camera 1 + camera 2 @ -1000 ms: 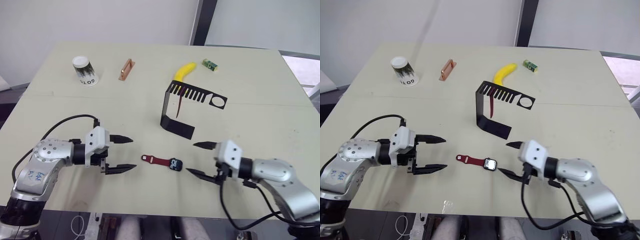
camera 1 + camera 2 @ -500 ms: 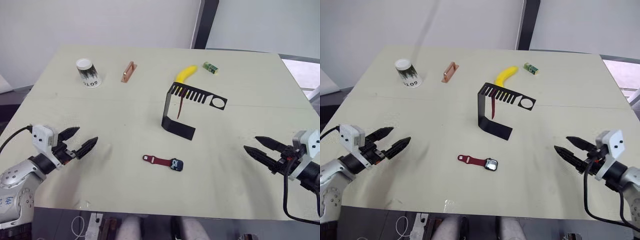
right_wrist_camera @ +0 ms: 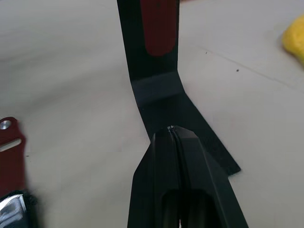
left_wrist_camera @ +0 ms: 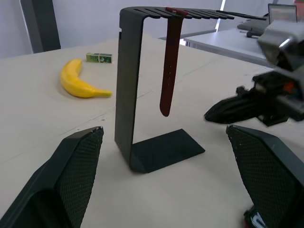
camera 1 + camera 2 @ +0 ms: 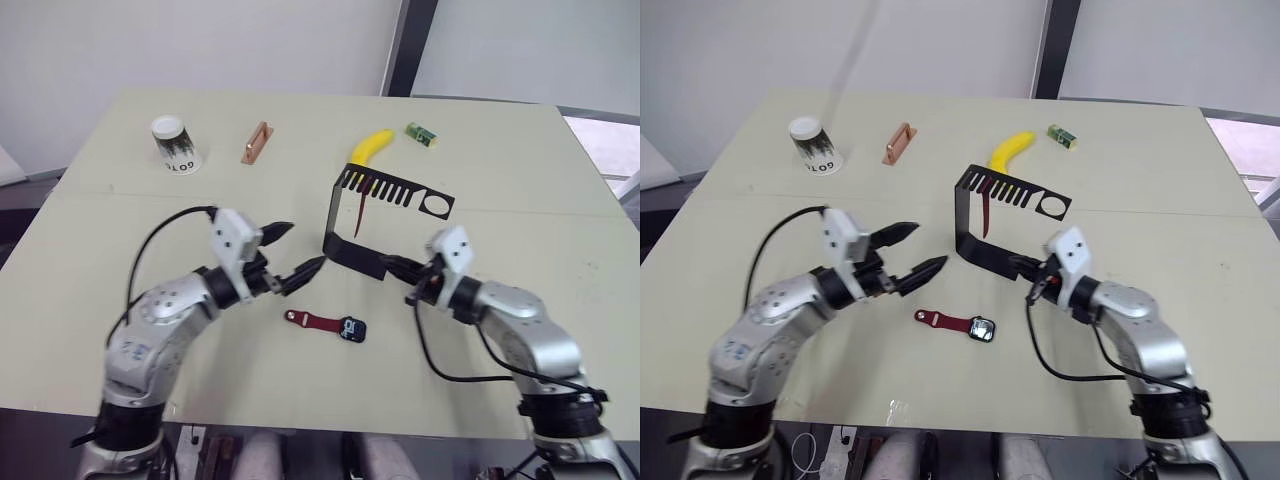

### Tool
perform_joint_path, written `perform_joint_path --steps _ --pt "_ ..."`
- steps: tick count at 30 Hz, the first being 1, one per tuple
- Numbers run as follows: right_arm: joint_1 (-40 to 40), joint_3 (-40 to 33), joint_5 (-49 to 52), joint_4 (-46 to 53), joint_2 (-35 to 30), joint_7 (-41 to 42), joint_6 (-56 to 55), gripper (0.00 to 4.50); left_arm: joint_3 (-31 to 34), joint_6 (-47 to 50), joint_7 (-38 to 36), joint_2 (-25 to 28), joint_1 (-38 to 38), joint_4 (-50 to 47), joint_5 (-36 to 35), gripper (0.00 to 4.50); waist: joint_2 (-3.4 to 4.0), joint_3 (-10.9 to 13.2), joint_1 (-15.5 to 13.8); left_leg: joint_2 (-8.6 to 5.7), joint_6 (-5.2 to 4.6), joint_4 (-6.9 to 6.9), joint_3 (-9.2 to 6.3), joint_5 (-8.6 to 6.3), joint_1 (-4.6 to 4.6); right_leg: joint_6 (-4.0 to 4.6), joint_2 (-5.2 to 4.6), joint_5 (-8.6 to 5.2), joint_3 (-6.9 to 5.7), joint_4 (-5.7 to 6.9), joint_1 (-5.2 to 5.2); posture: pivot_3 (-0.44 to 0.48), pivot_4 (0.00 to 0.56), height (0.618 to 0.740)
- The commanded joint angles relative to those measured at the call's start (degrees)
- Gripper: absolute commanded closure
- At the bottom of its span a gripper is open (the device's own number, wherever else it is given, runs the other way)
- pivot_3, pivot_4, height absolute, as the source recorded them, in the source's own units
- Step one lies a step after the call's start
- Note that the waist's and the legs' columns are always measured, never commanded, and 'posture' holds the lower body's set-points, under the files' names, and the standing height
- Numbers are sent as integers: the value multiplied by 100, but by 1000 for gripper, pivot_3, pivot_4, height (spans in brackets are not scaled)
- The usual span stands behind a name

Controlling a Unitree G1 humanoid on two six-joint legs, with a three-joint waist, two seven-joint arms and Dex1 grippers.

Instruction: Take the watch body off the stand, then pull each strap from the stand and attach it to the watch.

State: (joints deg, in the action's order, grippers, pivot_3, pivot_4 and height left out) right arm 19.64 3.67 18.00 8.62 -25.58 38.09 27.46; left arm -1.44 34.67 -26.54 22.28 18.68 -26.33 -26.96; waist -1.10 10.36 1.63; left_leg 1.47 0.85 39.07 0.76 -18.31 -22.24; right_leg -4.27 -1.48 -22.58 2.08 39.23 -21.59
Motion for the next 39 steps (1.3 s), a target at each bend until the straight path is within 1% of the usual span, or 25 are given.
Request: perform_joint_path --steps 1,5,7,10,15,18,19,20,25,28,31,36,39 --pt "170 37 -309 -210 174 -412 -82 4447 -17 68 235 -71 89 -131 124 0 0 0 0 0 0 -1 0 0 -1 0 0 0 0 0 -1 0 150 740" --pt "305 98 -617 -620 406 -810 99 4447 -114 86 153 -10 102 -164 200 0 0 0 8 0 1 1 0 1 1 0 -1 0 -1 1 0 0 150 740" --pt "267 113 -805 -777 437 -1058 404 4447 -154 106 118 17 104 -222 212 0 0 0 12 1 2 -1 0 1 2 0 0 0 -1 1 0 0 150 740" --pt "105 98 -747 -637 466 -1080 702 4447 -209 127 116 19 120 -278 220 0 -2 -3 5 1 3 -1 0 1 6 0 -1 0 -1 7 2 0 150 740" --pt "-126 135 -740 -347 510 -1124 831 4447 -440 60 292 -196 131 -377 373 0 -6 -7 -6 -2 2 -1 -3 1 6 0 -3 0 -2 -5 11 0 150 740" --pt "-113 121 -771 -350 596 -1218 858 4500 -622 211 470 -443 88 -539 336 828 -6 -8 -2 -1 2 -2 -3 1 7 0 -1 0 -2 -6 12 0 150 740" --pt "-104 108 -785 -351 619 -1248 864 4500 -682 255 529 -517 94 -567 354 1279 -3 -10 3 0 2 -2 -3 1 7 0 -1 0 -2 -6 12 0 150 740" --pt "-97 91 -789 -342 639 -1278 890 4500 -743 293 589 -572 118 -567 399 1617 -1 -14 6 0 2 -4 -3 1 8 0 0 0 -1 -6 12 0 150 740" --pt "-139 107 -783 -284 612 -1275 951 4500 -1007 202 1113 -1000 340 -296 852 1617 -1 -16 0 -1 2 -4 -2 1 10 0 1 0 0 -16 12 0 150 740" --pt "-158 136 -820 -294 570 -1237 922 4500 -1223 129 1422 -1119 496 -30 1339 1617 -2 -20 -5 -4 2 -3 -2 1 9 0 0 0 1 -24 13 0 150 740" --pt "-171 120 -848 -317 612 -1296 913 4500 -1293 -10 1726 -1430 713 348 1645 1617 1 -23 -7 -2 2 -5 -2 1 10 0 1 0 1 -24 13 0 150 740" --pt "-170 129 -869 -335 740 -1409 916 4500 -1246 -257 1907 -1769 934 849 1910 1617 1 -23 -5 -3 2 -5 -2 1 9 0 0 0 1 -25 13 0 150 740" --pt "-152 152 -890 -329 793 -1439 923 4500 -1250 -390 1859 -1916 1053 1142 1972 1617 1 -24 -3 -2 3 -5 -1 1 10 0 1 0 1 -26 13 0 150 740"
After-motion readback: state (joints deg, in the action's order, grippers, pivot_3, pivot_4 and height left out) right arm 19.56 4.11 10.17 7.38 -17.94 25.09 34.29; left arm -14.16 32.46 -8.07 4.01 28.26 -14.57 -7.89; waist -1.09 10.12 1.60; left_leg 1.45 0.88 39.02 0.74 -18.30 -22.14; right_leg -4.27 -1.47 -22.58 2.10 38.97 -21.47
